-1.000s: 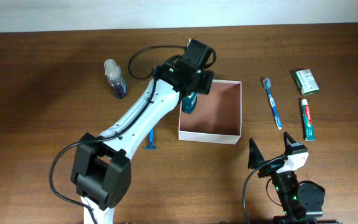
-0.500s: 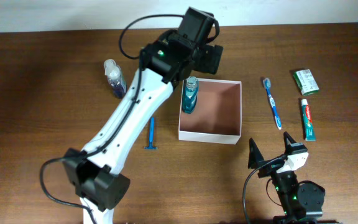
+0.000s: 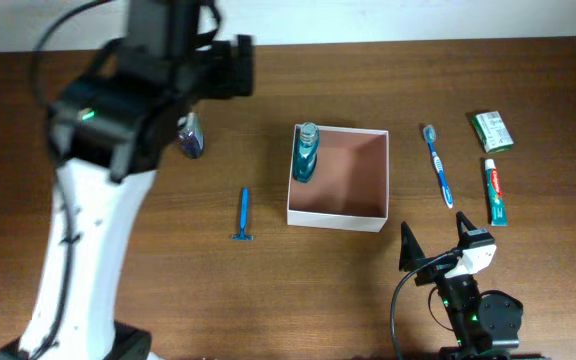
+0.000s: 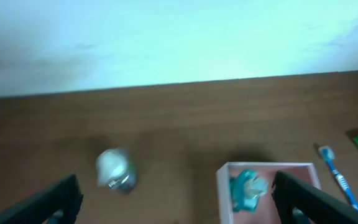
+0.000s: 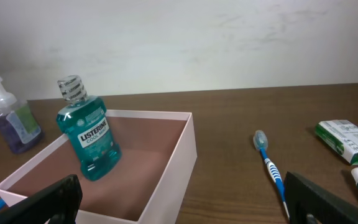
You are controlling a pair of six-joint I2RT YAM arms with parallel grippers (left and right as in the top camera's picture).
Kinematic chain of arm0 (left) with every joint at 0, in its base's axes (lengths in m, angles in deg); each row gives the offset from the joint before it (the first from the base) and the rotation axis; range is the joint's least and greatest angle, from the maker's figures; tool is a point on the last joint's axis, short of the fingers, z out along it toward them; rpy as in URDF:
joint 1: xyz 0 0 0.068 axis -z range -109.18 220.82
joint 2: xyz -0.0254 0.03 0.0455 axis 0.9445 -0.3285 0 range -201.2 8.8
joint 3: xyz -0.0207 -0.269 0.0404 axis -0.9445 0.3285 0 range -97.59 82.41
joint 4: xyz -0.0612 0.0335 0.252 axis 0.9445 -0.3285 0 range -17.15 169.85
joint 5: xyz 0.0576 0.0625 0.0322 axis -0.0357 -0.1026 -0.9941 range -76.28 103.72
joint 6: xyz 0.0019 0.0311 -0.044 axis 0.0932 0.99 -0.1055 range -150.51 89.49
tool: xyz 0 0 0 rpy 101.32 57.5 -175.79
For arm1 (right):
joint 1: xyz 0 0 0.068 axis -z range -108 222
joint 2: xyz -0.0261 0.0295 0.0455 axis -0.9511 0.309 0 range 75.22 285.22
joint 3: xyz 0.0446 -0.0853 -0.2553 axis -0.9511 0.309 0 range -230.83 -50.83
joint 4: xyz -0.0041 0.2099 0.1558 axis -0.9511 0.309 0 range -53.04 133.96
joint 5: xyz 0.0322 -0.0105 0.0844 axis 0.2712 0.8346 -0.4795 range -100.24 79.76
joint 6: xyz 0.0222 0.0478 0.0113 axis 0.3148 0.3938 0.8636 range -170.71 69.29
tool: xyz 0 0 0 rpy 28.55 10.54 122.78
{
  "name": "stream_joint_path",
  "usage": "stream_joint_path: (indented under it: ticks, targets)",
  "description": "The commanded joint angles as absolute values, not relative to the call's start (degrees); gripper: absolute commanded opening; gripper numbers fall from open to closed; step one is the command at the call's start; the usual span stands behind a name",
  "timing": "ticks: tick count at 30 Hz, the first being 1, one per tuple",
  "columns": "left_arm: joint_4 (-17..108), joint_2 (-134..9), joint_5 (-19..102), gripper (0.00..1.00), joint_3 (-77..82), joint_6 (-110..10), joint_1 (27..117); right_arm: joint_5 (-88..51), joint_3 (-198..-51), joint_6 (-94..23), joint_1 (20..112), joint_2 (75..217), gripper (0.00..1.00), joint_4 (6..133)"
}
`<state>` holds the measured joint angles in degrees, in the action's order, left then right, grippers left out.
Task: Pack container
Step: 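Move the left gripper to the clear soap pump bottle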
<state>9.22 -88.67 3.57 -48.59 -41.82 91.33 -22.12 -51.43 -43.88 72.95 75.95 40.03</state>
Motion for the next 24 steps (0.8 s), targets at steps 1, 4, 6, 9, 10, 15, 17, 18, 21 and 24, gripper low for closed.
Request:
stream_joint_path:
  ticks: [1, 4, 6, 9, 10, 15, 17, 18, 21, 24]
  targets:
    - [6.7, -89.2, 3.1, 0.99, -48.7, -41.1, 88.5, -22.0, -51.1, -44.3, 72.4, 75.4, 0.98, 40.4]
    - [4.8, -89.9, 3.2, 0.99, -48.7, -41.1, 85.6, -22.0, -51.1, -44.3, 72.4, 75.4, 0.98, 40.4]
    - [3.6, -90.6, 3.7, 0.99, -48.7, -41.2, 83.6, -22.0, -51.1, -44.3, 72.4, 75.4, 0.98, 40.4]
    - [1.3, -91.8, 4.0, 0.99, -48.7, -41.2, 81.2, -22.0, -51.1, -44.3, 72.4, 75.4, 0.99, 40.4]
    - [0.6, -92.5, 4.0, 0.99, -48.7, -41.2, 80.7, -22.0, -51.1, -44.3, 72.4, 75.4, 0.98, 40.4]
    - [0.6, -96.8, 5.3, 0.99, -48.7, -41.1, 79.6, -22.0, -51.1, -44.3, 72.4, 75.4, 0.98, 40.4]
    - [1.7, -98.8, 5.4, 0.99, -48.7, -41.1, 79.6, -22.0, -51.1, -44.3, 72.4, 75.4, 0.99, 40.4]
    - [2.4, -99.8, 5.3, 0.99, -48.7, -41.1, 79.6, -22.0, -51.1, -44.3, 72.4, 75.4, 0.98, 40.4]
    - [5.1, -102.6, 5.3, 0.99, -48.7, -41.1, 79.6, -22.0, -51.1, -44.3, 72.4, 75.4, 0.98, 40.4]
    - [7.3, -104.9, 5.3, 0.99, -48.7, -41.1, 79.6, -22.0, -51.1, -44.3, 72.4, 75.4, 0.99, 40.4]
